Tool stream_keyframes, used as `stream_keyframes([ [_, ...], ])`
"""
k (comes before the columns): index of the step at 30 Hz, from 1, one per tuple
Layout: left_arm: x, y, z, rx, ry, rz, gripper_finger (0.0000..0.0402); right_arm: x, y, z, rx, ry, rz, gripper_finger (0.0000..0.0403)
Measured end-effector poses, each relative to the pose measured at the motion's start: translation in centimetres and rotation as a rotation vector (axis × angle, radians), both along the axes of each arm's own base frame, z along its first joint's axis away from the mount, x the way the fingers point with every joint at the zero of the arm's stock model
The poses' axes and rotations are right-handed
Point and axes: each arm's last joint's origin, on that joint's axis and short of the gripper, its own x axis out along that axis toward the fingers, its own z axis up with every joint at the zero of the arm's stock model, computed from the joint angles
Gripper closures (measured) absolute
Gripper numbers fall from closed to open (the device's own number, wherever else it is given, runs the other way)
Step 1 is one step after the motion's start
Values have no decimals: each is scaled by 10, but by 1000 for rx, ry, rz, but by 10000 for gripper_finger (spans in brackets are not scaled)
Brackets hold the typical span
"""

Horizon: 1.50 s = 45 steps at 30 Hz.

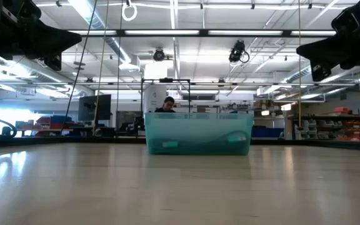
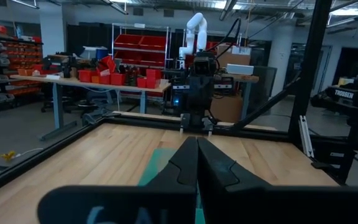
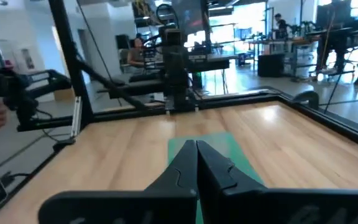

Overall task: Pick and place USB-C Cables
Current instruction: Return to Home Position

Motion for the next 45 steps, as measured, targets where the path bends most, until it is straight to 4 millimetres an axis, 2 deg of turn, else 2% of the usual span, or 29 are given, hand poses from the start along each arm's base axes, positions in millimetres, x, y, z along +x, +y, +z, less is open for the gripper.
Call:
stream_keyframes([
  [9, 0, 0, 0, 14, 2, 2, 398, 0, -8, 0, -51, 3, 3, 402],
  [15, 1, -1, -5, 4, 54, -23, 397, 1, -11, -3, -23, 34, 25, 402],
  [19, 1, -1, -5, 3, 51, -24, 397, 2, -13, -5, -33, 59, -38, 402],
  [27, 1, -1, -9, 62, 96, -27, 397, 4, -13, -7, 8, 79, -37, 396],
  [45, 1, -1, -8, 55, 88, -26, 397, 3, -13, -7, 28, 77, -36, 394],
])
